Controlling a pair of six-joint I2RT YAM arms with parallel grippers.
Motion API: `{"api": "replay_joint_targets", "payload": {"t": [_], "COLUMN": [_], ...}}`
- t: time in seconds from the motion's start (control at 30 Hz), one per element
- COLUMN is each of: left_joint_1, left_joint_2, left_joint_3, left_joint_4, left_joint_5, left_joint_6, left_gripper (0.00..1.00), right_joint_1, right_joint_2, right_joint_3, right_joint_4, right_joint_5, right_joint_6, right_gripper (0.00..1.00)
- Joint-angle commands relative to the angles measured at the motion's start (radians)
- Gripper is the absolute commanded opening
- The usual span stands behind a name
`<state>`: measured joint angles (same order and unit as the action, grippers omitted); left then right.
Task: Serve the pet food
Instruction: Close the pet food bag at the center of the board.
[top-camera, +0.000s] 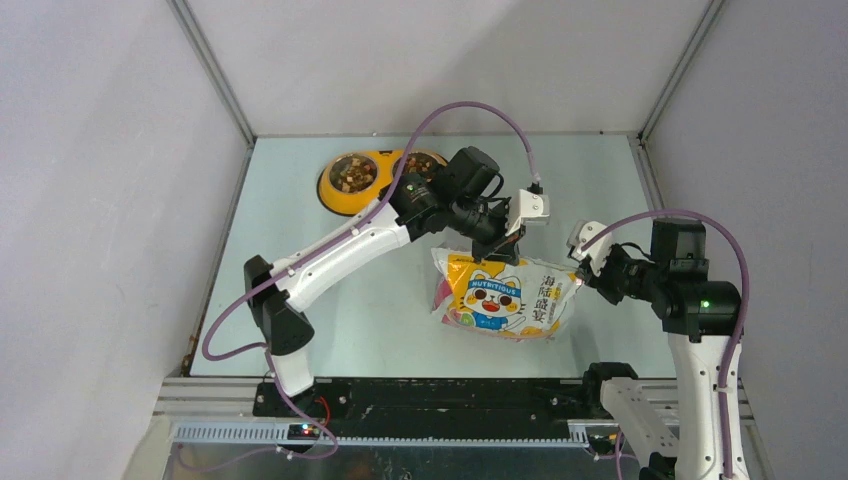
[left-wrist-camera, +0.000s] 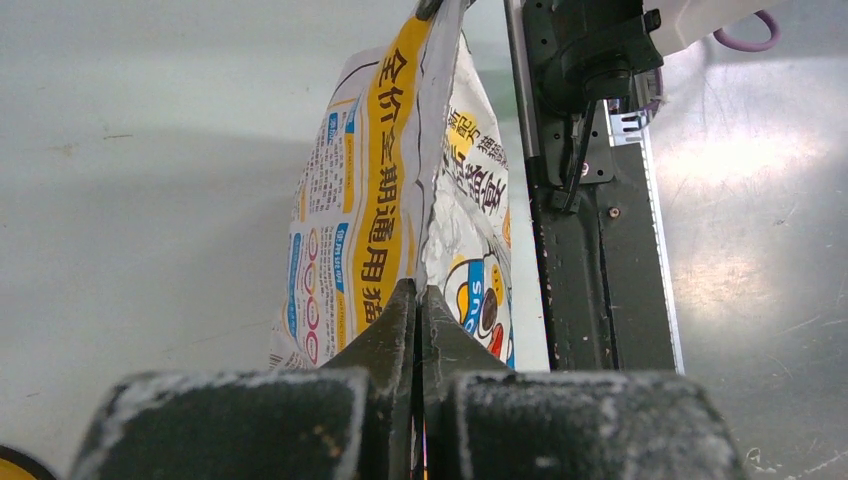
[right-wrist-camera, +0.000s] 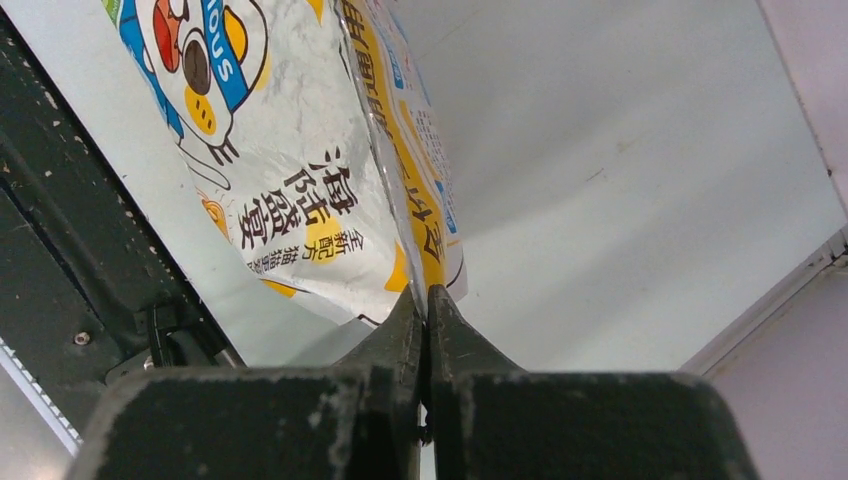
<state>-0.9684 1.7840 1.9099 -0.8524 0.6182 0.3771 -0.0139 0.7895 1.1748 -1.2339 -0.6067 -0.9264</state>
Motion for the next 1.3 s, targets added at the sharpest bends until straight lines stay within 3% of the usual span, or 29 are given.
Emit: {"api": "replay_joint_targets", "payload": {"t": [0.0, 0.03, 0.1, 0.23, 0.3, 0.33, 0.37, 0.4, 0.67, 0.73, 0.87, 1.07, 1.23, 1.27], "left_joint_1": [0.007, 0.007, 0.007, 0.009, 0.011, 0.011, 0.011, 0.011, 0.012, 0.014, 0.014, 0.014, 0.014, 0.014], "left_joint_2": [-0.108, -0.108, -0.112, -0.114, -0.113, -0.113, -0.113, -0.112, -0.12, -0.124, -0.125, -0.118, -0.115, -0.113], "left_joint_3": [0.01, 0.01, 0.01, 0.009, 0.009, 0.009, 0.009, 0.01, 0.013, 0.014, 0.013, 0.014, 0.014, 0.014], "left_joint_4": [0.019, 0.019, 0.018, 0.016, 0.016, 0.018, 0.018, 0.018, 0.014, 0.012, 0.009, 0.018, 0.026, 0.028], "left_joint_5": [0.081, 0.081, 0.08, 0.079, 0.081, 0.082, 0.083, 0.083, 0.07, 0.068, 0.068, 0.078, 0.074, 0.072], "left_joint_6": [0.005, 0.005, 0.005, 0.008, 0.008, 0.008, 0.006, 0.006, 0.011, 0.013, 0.016, 0.002, -0.008, -0.012], "left_gripper": [0.0, 0.0, 0.0, 0.0, 0.0, 0.0, 0.0, 0.0, 0.0, 0.0, 0.0, 0.0, 0.02, 0.09], "right_joint_1": [-0.032, -0.033, -0.042, -0.08, -0.093, -0.095, -0.097, -0.098, -0.105, -0.106, -0.105, -0.077, 0.079, 0.099], "right_joint_2": [0.006, 0.01, 0.015, 0.014, 0.016, 0.019, 0.021, 0.025, 0.01, 0.021, 0.022, 0.038, 0.043, 0.043], "right_joint_3": [0.066, 0.076, 0.08, 0.085, 0.088, 0.088, 0.089, 0.089, 0.094, 0.095, 0.094, 0.07, 0.004, -0.007], "right_joint_4": [0.038, 0.034, 0.022, -0.013, -0.028, -0.034, -0.036, -0.035, 0.047, 0.05, 0.052, 0.117, 0.22, 0.249], "right_joint_5": [0.068, 0.088, 0.116, 0.112, 0.102, 0.098, 0.088, 0.082, -0.014, -0.049, -0.196, -0.346, -0.262, -0.246], "right_joint_6": [-0.001, -0.003, -0.019, -0.065, -0.082, -0.09, -0.095, -0.094, -0.036, -0.035, -0.033, 0.046, 0.112, 0.13], "right_gripper": [0.06, 0.17, 0.26, 0.29, 0.24, 0.17, 0.04, 0.0, 0.0, 0.21, 0.41, 0.53, 0.57, 0.57]}}
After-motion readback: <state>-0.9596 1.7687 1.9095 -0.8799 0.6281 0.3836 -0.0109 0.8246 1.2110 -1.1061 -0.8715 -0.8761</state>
